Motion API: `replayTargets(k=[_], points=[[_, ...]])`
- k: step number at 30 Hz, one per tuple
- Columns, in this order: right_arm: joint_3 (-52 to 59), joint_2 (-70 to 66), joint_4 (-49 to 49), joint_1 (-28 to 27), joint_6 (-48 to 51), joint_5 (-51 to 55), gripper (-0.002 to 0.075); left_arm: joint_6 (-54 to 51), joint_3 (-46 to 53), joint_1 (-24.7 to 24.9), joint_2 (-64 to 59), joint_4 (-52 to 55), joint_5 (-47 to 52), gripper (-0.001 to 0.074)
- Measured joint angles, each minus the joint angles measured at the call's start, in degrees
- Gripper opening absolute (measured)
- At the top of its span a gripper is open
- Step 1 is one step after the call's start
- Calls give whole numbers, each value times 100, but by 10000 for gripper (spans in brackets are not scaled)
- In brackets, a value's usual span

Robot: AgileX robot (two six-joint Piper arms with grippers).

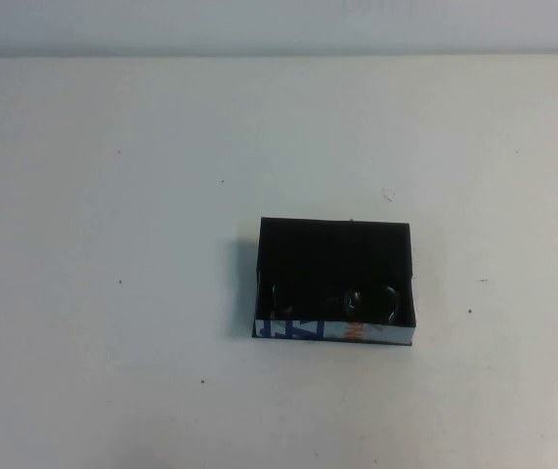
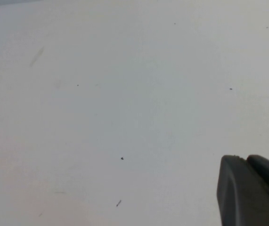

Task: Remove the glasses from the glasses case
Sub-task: Pick up the glasses from the glasses case

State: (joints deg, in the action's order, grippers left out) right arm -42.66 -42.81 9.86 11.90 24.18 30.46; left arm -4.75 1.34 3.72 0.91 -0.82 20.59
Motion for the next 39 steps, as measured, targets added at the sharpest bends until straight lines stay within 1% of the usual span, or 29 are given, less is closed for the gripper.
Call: replayTargets(k=[5,9,12,19,23,27,30,33,36,38,39], points=[[-1044,-1348,-116,681,1049,1226,-18,0,0,0,0,0,0,-4],[-1783,-2429,-434,1056,1309,2002,-18,0,0,0,0,0,0,-4],[-2208,-3118,-636,1235,1487,2380,-18,0,0,0,0,0,0,-4],[-3125,-4447,-707,1281,1941,2687,-18,0,0,0,0,0,0,-4],[-3703,-5057,-707,1296,2446,2868,-18,0,0,0,0,0,0,-4],[-4409,-5673,-733,1395,2941,3407,-18,0,0,0,0,0,0,-5],[-5003,-6121,-832,1462,3080,3814,-18,0,0,0,0,0,0,-4],[-5471,-6542,-877,1472,3118,3920,-15,0,0,0,0,0,0,-4],[-5831,-6897,-835,1472,3141,3943,17,0,0,0,0,0,0,-4],[-5995,-7097,-753,1472,3161,3943,66,0,0,0,0,0,0,-5],[-6035,-7177,-688,1472,3212,3943,105,0,0,0,0,0,0,-4]])
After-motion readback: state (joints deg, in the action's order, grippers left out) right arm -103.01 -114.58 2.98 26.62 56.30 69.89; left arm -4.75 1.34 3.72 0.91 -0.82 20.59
